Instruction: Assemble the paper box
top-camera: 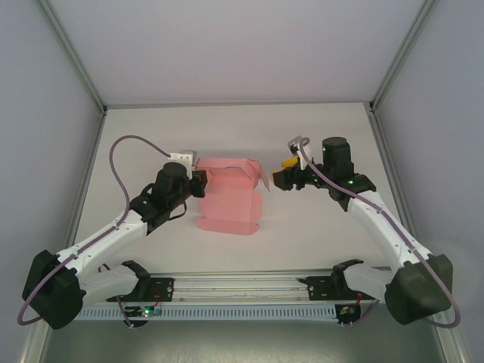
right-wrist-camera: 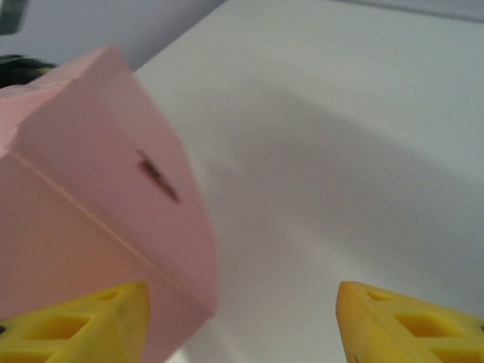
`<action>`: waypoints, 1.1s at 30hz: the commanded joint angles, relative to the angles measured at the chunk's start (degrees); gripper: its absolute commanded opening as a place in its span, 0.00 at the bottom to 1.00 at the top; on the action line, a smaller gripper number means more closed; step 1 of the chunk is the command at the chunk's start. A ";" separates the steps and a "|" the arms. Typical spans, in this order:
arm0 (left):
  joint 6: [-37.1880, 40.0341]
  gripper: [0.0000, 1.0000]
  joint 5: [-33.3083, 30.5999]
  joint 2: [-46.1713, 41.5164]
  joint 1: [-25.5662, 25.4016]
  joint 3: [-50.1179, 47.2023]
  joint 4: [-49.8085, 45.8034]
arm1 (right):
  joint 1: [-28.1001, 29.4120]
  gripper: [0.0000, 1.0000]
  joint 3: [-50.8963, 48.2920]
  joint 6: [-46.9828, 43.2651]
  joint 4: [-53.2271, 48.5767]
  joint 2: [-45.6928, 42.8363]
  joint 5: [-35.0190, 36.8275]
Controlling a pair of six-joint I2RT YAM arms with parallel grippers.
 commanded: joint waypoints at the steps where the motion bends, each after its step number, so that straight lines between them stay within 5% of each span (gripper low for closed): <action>1: 1.18 0.00 2.20 -0.83 0.67 1.40 3.30 | 0.88 0.64 1.91 -6.21 2.06 1.91 -12.20; 8: 0.67 0.00 1.23 -1.01 0.68 1.32 3.50 | 6.00 0.57 6.04 -17.75 -6.67 5.81 -15.67; 18: 0.67 0.00 0.96 -0.26 0.58 1.85 3.56 | 15.43 0.56 7.00 -11.98 1.36 7.26 4.09; 20: 0.67 0.00 0.80 -0.02 0.62 1.95 3.46 | 18.09 0.54 7.31 -9.62 2.92 7.17 11.77; 25: 0.24 0.00 -0.05 0.14 0.57 1.95 2.98 | 26.71 0.61 7.53 -6.69 5.19 6.80 46.21; 33: -0.64 0.00 1.23 0.51 0.50 2.46 2.95 | 32.82 0.41 6.74 -6.51 12.55 9.55 63.39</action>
